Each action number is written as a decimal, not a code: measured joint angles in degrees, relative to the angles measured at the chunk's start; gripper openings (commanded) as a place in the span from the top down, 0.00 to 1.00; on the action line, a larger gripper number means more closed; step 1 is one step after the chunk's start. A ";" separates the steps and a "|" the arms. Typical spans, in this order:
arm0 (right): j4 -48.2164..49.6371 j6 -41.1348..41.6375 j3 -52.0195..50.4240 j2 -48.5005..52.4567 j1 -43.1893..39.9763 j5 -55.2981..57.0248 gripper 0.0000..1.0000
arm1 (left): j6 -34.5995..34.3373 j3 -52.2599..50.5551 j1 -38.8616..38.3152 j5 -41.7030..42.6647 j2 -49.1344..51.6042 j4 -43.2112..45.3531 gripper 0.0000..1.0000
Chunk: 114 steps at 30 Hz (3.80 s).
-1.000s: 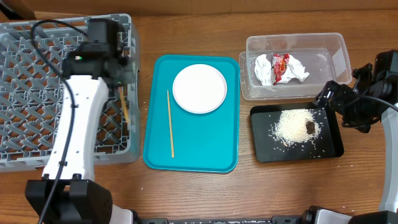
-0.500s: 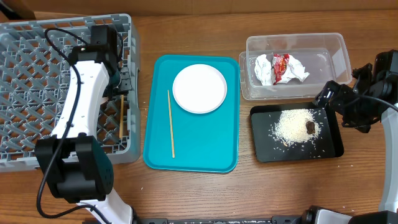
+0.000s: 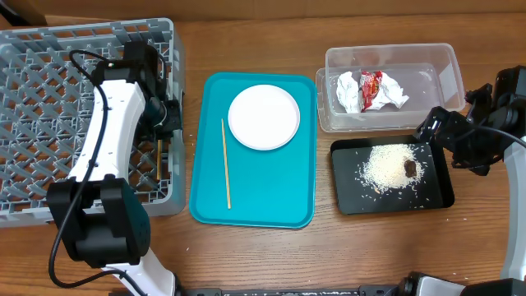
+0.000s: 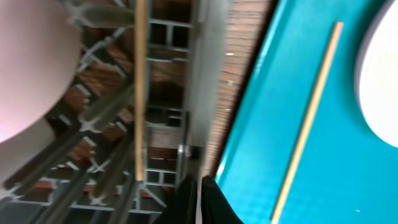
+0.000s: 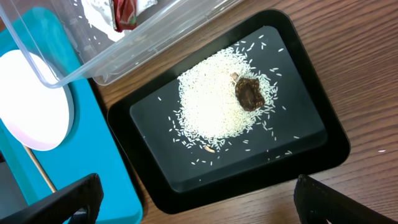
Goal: Sort waste into correct bins and load items into the dishwasher
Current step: 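Insert the chopstick upright into the rack and release it, then reach the left gripper back and grasp the second chopstick, then carry the second chopstick to the rack and stand it upright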
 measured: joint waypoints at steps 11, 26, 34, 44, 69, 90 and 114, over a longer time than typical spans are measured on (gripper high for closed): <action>-0.13 0.07 0.00 0.00 0.00 0.02 0.00 | -0.04 -4.55 -0.79 0.76 0.00 2.99 0.93; -0.63 0.04 0.00 0.00 0.00 0.00 0.00 | -0.04 -7.87 -1.53 -1.03 0.00 1.57 0.96; -0.74 0.04 0.00 0.00 0.00 0.00 0.00 | -0.04 -7.87 -1.53 -1.86 0.00 0.63 0.96; -0.76 0.07 0.00 0.00 0.00 -0.02 0.00 | -0.59 -7.48 -2.43 -0.17 0.00 0.79 0.85; -0.44 0.02 0.00 0.00 0.00 0.00 0.00 | -7.26 -10.84 -18.32 5.81 2.75 9.35 0.17; -0.46 0.02 0.00 0.00 0.00 -0.02 0.00 | -8.31 -14.97 -19.06 1.70 8.52 10.88 0.96; -0.81 0.02 0.00 0.00 0.00 0.02 0.00 | -8.59 6.58 -1.97 -11.10 -0.13 1.36 0.96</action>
